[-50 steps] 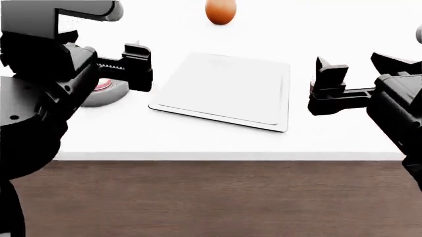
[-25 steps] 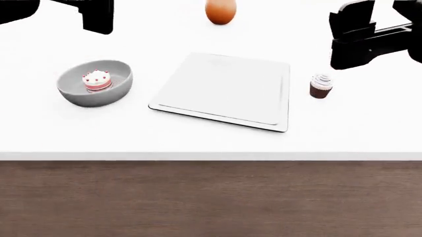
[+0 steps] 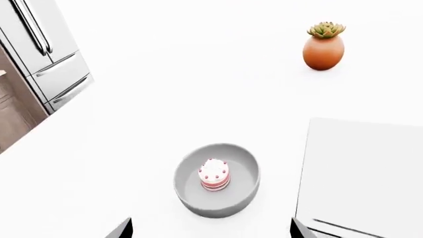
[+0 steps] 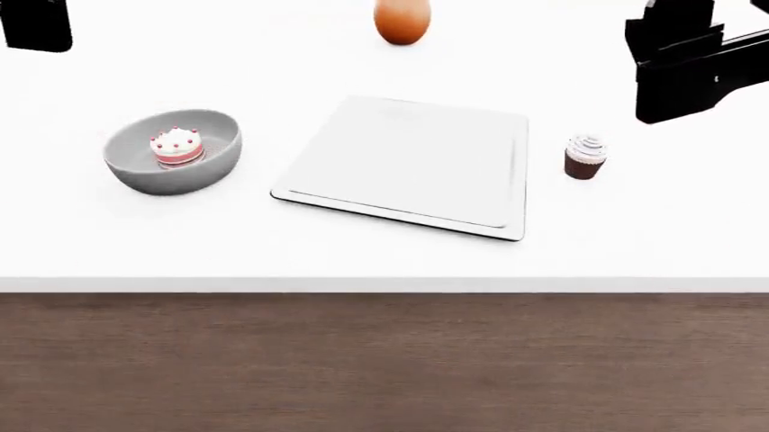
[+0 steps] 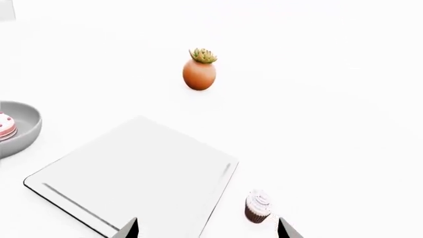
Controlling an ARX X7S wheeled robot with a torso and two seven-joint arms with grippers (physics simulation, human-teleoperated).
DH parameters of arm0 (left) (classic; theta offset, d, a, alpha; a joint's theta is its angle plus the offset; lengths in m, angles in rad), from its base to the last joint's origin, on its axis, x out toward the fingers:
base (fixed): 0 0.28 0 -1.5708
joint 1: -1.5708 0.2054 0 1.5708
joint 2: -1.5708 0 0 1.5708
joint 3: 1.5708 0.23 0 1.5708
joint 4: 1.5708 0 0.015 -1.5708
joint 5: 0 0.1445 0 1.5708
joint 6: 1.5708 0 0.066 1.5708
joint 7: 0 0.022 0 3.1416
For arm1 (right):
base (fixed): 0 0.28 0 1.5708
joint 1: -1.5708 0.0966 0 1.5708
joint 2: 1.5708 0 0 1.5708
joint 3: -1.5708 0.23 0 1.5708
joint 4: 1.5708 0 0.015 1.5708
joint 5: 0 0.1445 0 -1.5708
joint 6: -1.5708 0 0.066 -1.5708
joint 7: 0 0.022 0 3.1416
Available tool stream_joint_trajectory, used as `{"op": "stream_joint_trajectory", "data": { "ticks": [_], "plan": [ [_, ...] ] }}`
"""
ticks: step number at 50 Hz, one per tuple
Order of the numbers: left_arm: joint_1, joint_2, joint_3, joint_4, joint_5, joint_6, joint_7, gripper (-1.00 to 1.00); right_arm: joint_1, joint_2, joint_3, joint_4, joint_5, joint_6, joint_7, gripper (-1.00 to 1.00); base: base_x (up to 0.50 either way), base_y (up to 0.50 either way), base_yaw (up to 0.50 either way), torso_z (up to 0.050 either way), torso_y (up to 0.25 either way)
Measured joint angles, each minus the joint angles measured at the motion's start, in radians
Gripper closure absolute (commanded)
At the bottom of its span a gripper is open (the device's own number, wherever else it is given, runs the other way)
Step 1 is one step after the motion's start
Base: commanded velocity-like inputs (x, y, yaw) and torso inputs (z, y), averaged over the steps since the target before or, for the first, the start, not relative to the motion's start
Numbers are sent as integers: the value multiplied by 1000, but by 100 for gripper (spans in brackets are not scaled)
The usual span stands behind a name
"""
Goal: Pick up the bowl with cake and place it on the tray. Pick up the cupcake and place it on the tray.
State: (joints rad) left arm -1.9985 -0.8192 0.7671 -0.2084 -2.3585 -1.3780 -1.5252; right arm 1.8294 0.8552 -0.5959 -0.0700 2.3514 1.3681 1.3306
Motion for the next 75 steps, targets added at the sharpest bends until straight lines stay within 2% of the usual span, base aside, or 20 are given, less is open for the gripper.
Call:
{"op": "stream_joint_trajectory", "data": {
  "ticks": [13, 26, 38, 55, 75],
  "plan": [
    [-77, -102, 71, 13, -2, 5, -5, -100, 50, 26, -54, 15, 52, -4, 18, -100, 9, 0, 0, 0, 0],
    [-134, -197, 146, 42, -57, 56, -18, -100, 86, 40, -85, 26, 128, -42, 16, -100, 500, 0, 0, 0, 0],
    [-194, -251, 273, 77, -141, 98, -22, -100, 118, 58, -120, 29, 167, -52, 28, -100, 500, 0, 0, 0, 1],
    [-247, -304, 380, 119, -219, 133, -15, -100, 169, 78, -181, 28, 184, -45, 61, -100, 317, 0, 0, 0, 1],
    [-257, -448, 545, 200, -308, 206, -25, -100, 174, 107, -218, 24, 160, -60, 69, -100, 0, 0, 0, 0, 1]
  ]
}}
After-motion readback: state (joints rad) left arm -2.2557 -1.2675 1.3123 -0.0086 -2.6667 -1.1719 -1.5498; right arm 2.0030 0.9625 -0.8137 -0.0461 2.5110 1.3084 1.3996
